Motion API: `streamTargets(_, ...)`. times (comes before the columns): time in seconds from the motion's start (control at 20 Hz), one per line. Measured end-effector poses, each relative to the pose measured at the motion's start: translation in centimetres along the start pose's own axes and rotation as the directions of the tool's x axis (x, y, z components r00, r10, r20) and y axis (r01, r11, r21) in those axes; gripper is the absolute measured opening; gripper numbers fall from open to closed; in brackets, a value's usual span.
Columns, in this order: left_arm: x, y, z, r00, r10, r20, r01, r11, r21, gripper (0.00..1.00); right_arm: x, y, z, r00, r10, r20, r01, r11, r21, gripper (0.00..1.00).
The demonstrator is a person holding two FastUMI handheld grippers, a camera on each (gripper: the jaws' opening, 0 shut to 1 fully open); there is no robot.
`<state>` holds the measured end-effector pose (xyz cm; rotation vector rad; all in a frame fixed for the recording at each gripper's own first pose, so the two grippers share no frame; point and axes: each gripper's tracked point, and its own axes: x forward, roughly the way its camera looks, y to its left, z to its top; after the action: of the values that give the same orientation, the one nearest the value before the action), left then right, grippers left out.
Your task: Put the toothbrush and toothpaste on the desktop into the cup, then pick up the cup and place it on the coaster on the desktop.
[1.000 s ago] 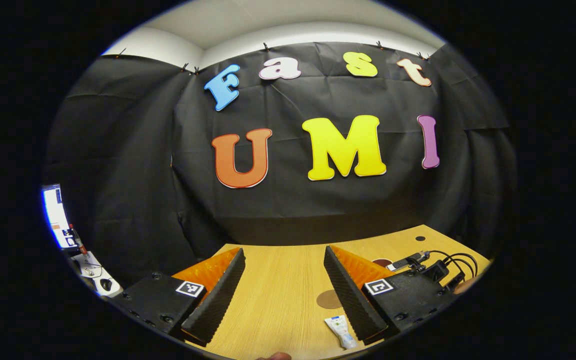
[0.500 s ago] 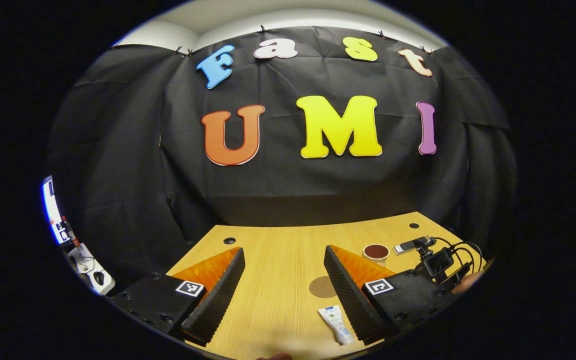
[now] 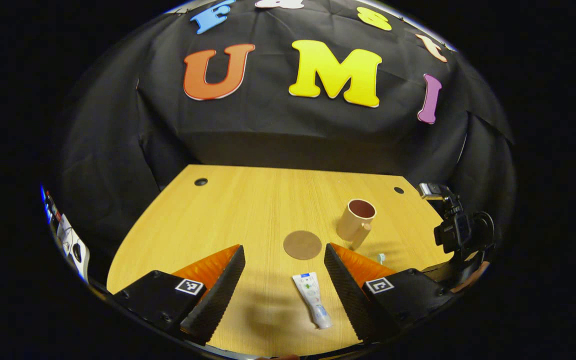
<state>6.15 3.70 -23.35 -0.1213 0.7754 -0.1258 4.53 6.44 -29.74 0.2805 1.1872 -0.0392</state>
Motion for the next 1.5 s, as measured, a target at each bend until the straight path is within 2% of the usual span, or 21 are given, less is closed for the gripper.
streamTargets(0.1,0.8,-0.7,-2.0,0.996,-0.027,-0.089,0.025,0.999,-0.022,1.0,-0.5,0.0,0.3,1.0,0.005,0.029,-0.005,1.0,-0.002,0.02)
streamTargets(0.25,2.2,-1.7,-4.9,0.975,-0.06,-0.216,0.052,0.998,-0.045,1.0,-1.4,-0.2,0.7,0.998,0.001,0.067,-0.001,1.0,-0.004,0.02)
streamTargets(0.6,5.2,-3.5,-10.9,0.891,-0.108,-0.442,0.08,0.993,-0.081,0.98,-3.1,0.1,2.4,0.988,0.011,0.153,-0.006,0.999,-0.034,0.02)
streamTargets(0.75,5.4,-3.9,-13.0,0.843,-0.129,-0.523,0.08,0.99,-0.116,0.87,-3.6,0.1,3.0,0.984,0.007,0.179,0.0,0.999,-0.037,0.02)
streamTargets(0.95,6.0,-4.0,-14.8,0.797,-0.135,-0.588,0.073,0.989,-0.127,0.7,-4.1,0.0,3.7,0.978,0.004,0.209,0.005,0.999,-0.044,0.02)
streamTargets(1.05,6.4,-4.5,-15.5,0.776,-0.131,-0.617,0.063,0.99,-0.13,0.7,-4.3,0.1,4.0,0.974,0.007,0.228,0.005,0.999,-0.054,0.02)
streamTargets(1.2,6.3,-3.8,-17.0,0.738,-0.133,-0.661,0.04,0.987,-0.154,0.51,-4.8,0.2,4.8,0.965,0.016,0.26,0.001,0.998,-0.063,0.02)
streamTargets(1.25,6.4,-4.0,-17.2,0.735,-0.14,-0.663,0.041,0.986,-0.163,0.34,-4.8,0.3,5.1,0.963,0.018,0.269,-0.001,0.998,-0.065,0.02)
streamTargets(1.5,6.8,-3.9,-16.1,0.744,-0.181,-0.643,0.096,0.982,-0.165,0.21,-4.7,0.5,6.9,0.946,0.023,0.323,-0.003,0.998,-0.061,0.02)
